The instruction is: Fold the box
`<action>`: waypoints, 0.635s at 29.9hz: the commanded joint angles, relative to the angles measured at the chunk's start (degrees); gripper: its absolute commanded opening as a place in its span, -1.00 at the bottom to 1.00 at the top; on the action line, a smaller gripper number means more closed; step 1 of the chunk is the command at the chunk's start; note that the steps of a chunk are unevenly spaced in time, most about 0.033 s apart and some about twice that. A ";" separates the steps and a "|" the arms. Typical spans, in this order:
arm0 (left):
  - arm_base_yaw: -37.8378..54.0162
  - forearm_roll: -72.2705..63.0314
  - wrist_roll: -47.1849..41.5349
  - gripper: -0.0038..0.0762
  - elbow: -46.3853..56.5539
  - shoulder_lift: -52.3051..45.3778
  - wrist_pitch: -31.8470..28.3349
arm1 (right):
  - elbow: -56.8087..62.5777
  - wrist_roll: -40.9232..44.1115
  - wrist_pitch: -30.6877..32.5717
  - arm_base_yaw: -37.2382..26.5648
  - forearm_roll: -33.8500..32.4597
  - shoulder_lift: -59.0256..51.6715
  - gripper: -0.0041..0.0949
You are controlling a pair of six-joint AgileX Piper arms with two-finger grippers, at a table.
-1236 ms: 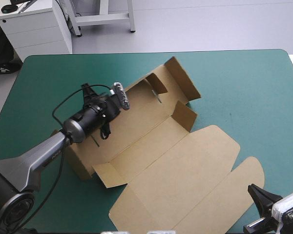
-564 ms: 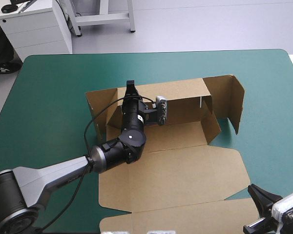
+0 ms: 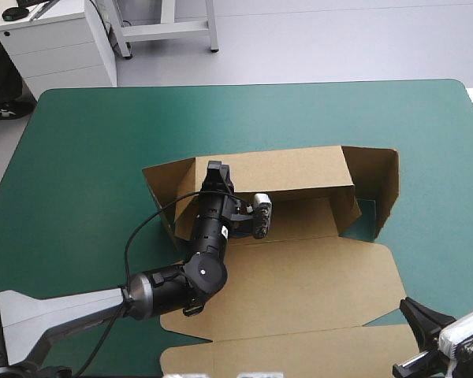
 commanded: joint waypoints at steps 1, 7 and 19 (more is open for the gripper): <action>-0.66 4.58 -1.01 -0.93 -1.04 -3.34 0.20 | -1.33 -0.07 -4.08 -0.25 0.14 -1.24 -0.92; -0.66 4.18 -0.59 -0.93 -1.04 -3.34 0.10 | -1.33 -0.19 -4.08 -0.25 0.01 -1.24 -0.92; -0.66 5.15 0.79 -0.93 -1.04 -3.34 1.48 | -1.33 -0.19 -4.08 -0.25 0.01 -1.24 -0.40</action>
